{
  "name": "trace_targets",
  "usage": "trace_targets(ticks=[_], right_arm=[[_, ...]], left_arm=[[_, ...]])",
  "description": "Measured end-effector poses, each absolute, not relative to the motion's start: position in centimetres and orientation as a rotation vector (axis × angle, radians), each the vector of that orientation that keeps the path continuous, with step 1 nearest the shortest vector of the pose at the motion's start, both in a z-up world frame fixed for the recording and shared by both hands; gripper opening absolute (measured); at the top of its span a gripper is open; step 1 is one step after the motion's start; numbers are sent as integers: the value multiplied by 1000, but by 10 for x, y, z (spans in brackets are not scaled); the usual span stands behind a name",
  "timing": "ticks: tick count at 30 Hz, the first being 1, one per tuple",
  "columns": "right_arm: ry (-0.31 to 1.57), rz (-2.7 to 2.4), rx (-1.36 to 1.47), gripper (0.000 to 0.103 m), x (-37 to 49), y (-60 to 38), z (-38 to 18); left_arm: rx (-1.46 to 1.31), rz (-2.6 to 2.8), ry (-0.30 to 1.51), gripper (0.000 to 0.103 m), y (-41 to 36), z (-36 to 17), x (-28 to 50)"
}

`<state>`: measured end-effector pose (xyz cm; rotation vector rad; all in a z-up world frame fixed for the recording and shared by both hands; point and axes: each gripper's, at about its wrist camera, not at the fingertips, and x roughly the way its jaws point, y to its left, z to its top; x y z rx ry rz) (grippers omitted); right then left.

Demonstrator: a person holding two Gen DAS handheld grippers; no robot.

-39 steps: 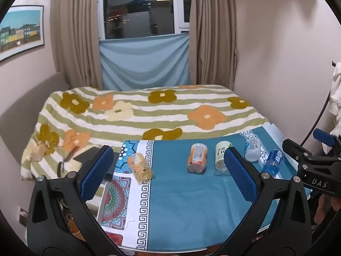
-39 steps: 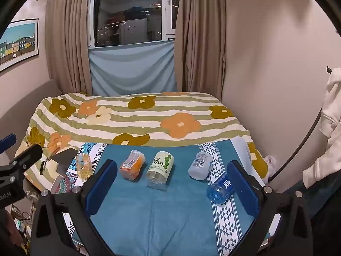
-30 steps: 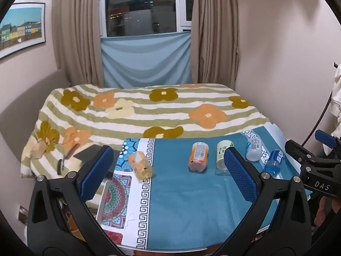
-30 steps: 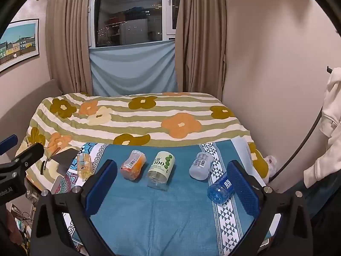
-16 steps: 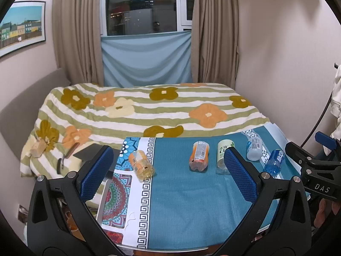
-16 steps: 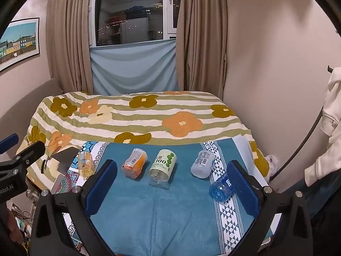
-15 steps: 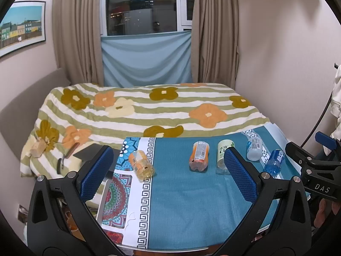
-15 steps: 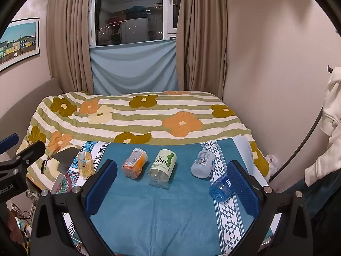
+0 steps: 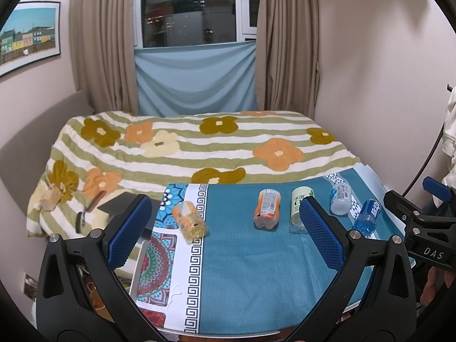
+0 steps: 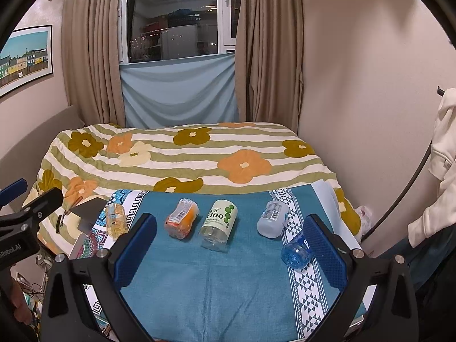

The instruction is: Flip cup upright

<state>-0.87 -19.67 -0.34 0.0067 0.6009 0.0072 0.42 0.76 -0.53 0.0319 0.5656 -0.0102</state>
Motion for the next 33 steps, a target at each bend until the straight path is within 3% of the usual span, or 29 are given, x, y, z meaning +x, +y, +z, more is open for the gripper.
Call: trace_targets(ticks=[33], right_arm=[[600,8,10,103,-13,-198,-3]], left_arm=[[36,-18,566,103,7,-8,8]])
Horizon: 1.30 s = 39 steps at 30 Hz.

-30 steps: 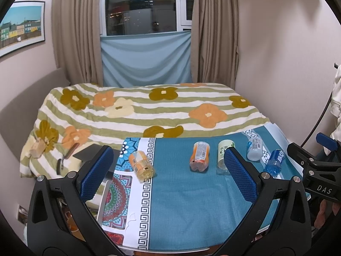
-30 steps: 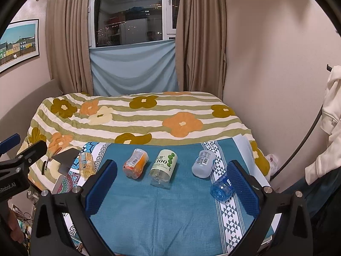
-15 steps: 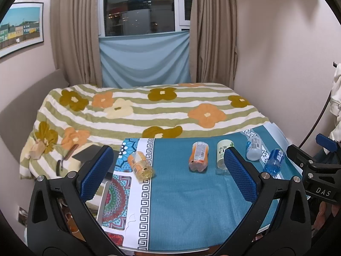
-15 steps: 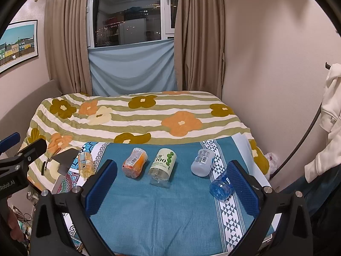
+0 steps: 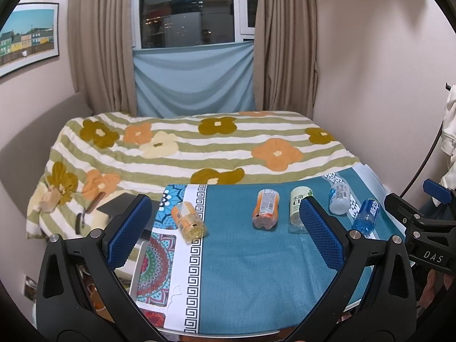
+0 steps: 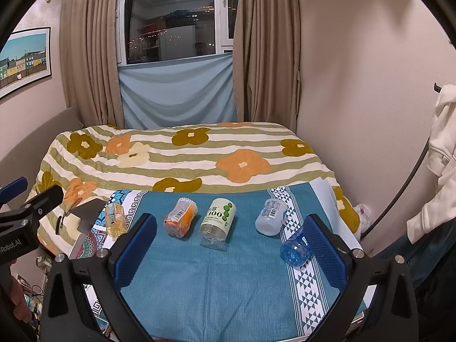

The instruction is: Flip cup upright

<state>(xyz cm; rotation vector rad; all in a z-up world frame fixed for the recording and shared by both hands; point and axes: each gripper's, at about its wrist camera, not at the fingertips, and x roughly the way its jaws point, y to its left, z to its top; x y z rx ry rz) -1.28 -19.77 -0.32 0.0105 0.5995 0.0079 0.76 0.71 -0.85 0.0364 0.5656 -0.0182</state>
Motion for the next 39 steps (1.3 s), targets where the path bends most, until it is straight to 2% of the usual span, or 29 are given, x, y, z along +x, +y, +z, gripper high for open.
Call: trace_targets(ticks=[26,33,39], right_arm=[[600,2,11,103,-11,-199,-2],[633,-36,20,103,-11,-207,-4],[694,-76,53,103,6,-212,-27]], left_arm=[[37,-31,575,103,7,-6,5],[67,-76,669,103,6,-10,35],[113,-156,788,103,-4,-30,85]])
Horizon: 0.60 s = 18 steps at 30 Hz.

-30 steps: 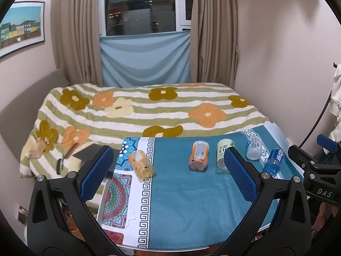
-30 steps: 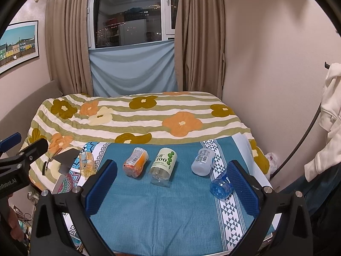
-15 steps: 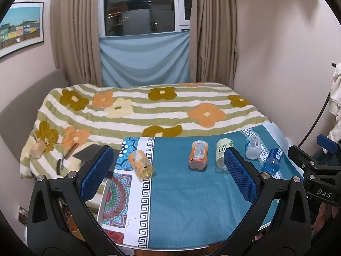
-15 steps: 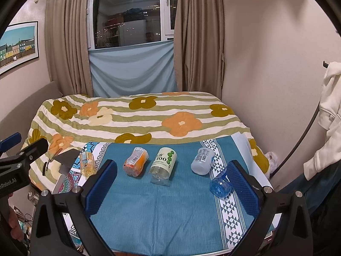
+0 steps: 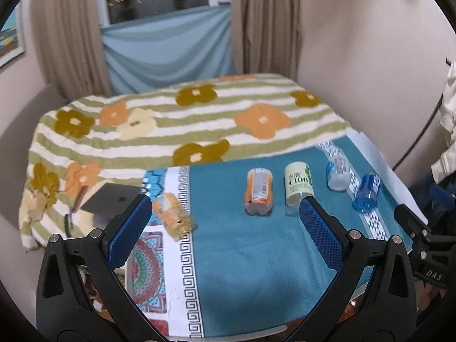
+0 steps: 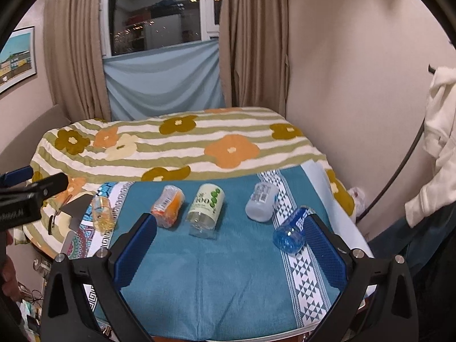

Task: Flip cup upright
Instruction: 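Move the left gripper down to the orange-labelled cup lying on its side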

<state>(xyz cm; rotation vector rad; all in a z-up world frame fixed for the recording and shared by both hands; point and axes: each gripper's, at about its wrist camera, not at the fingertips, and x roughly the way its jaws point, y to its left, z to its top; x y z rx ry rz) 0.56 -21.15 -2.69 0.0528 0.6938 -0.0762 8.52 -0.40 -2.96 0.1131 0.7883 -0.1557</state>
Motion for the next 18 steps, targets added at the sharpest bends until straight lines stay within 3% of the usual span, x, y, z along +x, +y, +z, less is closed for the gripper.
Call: trace_targets(ticks=[18], right_arm=[[808,-171,112,103,41,-243,-111]], left_arm=[[222,-306,1116,103,-58,-138,221]])
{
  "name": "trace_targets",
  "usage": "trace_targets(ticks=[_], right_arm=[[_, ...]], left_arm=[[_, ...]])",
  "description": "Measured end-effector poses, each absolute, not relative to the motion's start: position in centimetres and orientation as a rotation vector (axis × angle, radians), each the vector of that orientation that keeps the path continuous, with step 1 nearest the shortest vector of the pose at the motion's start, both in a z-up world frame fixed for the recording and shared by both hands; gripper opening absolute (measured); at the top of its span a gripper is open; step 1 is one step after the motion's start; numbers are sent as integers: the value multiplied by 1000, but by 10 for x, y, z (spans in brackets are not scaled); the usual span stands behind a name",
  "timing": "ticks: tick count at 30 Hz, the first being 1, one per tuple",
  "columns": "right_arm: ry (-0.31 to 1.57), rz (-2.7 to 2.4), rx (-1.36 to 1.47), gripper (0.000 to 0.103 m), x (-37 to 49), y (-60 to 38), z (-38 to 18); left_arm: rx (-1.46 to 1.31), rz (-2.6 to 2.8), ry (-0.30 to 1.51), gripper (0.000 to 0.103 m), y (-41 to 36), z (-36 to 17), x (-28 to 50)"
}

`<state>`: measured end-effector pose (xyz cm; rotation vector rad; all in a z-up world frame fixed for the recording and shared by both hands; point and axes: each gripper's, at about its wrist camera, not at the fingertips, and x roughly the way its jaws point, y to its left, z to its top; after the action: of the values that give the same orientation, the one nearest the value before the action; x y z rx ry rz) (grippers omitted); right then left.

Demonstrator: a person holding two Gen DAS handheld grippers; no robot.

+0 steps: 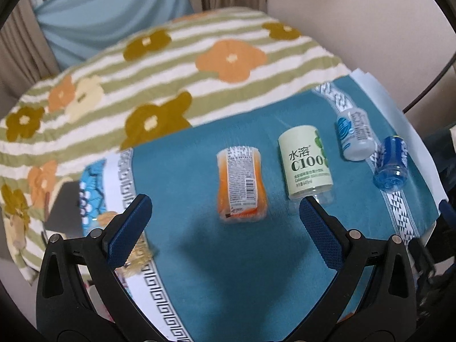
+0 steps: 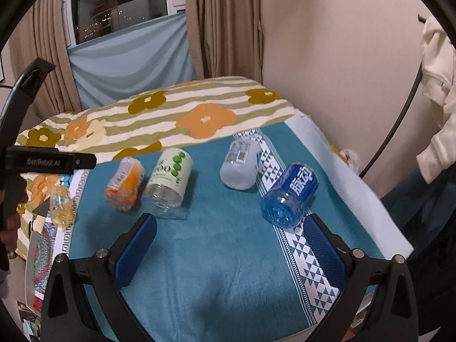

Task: Flip cup upright
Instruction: 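Move the left gripper down to the orange-labelled cup lying on its side, then close the left gripper on the orange-labelled cup and lift it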

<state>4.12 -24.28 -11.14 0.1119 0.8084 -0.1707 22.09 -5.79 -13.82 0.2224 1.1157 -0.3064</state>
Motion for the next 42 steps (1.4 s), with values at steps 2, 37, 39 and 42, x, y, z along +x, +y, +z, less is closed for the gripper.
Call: trace_targets(ticks=[2,37,39,42], right_arm=[[824,-151,101,103,48,-245,-121],[974,22,57,103,104,-275,-177],[973,20,56,103,104,-275,-176],[969,16,57,103,101,-274,-173]], left_arm=[[221,-299,1151,103,-62,-149,232],[169,-260,1510,63,-84,-240,287],[170,-266,1506,63,-84,-237,284],[168,-271,1495,63,-82,-231,275]])
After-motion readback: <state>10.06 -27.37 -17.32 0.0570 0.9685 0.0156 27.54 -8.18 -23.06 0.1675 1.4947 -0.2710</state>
